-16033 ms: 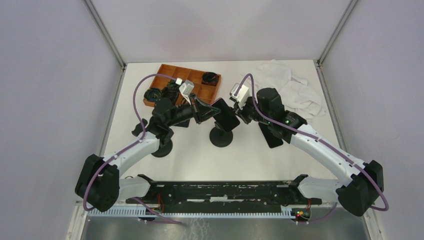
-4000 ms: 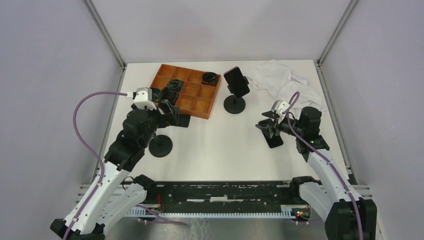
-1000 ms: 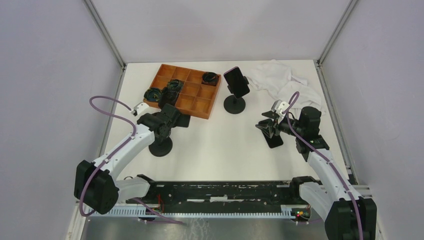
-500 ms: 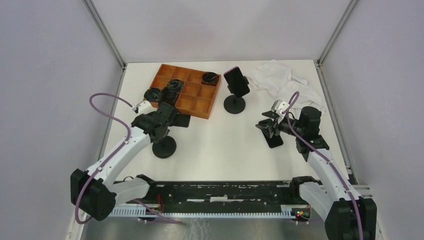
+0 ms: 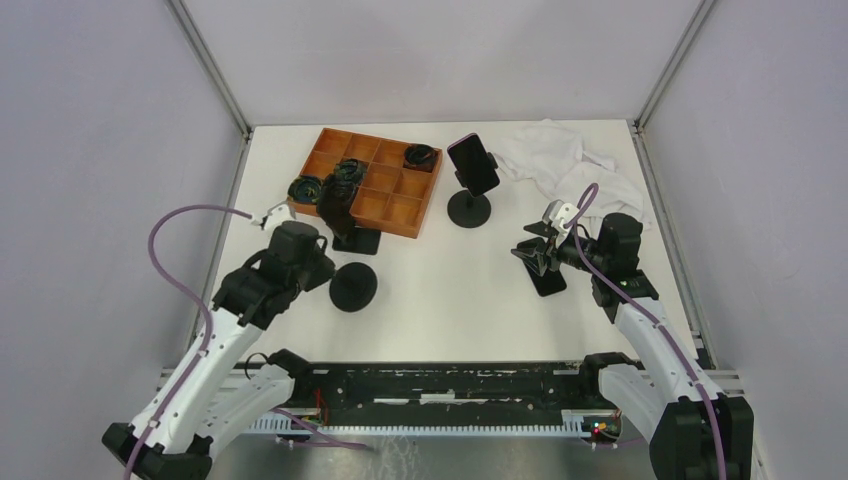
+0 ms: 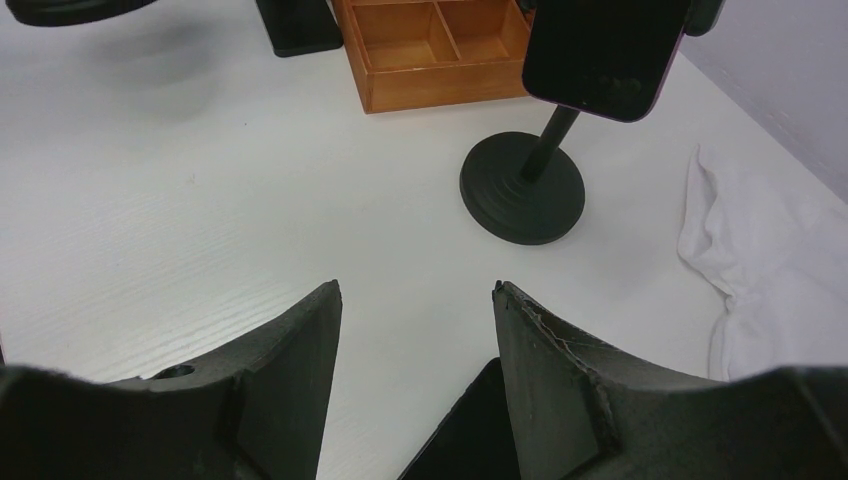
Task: Place the phone on the phone stand
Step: Pick up the phone stand at the center of the board, then place the phone stand at the center of the board.
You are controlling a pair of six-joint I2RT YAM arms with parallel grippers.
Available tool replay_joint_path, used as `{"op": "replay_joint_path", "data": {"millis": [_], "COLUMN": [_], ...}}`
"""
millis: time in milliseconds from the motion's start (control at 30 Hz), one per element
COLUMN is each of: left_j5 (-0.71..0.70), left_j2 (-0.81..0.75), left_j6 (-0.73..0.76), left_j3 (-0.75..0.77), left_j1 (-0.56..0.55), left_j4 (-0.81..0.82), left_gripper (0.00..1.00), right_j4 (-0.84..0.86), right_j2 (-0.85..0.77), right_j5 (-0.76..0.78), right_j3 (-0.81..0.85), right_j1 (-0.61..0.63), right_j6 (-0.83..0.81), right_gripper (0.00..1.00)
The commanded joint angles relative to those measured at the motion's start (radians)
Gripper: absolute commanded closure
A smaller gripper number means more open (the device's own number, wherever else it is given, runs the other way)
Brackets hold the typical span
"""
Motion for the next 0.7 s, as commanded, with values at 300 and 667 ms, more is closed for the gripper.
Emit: {"op": "replay_joint_path", "data": {"millis": [300, 667], "left_j5": [0.518, -0.048], "left_j2": [0.145, 0.579], "left_j6": [0.183, 0.239], "left_j3": [-0.013, 0.241], "left_j1": [-0.112, -0.539], "left_j4": [0.565, 0.542], "left_gripper": [0.98, 0.98], "right_j4": [0.01, 0.055], "right_j2": [-0.008, -0.001], "right_j5": [0.003, -0.032], "right_j3": [0.017, -0.008], "right_j1": [-0.003, -0.002], "right_j6": [-0.004, 0.027], "right_gripper": [0.36, 0.36]}}
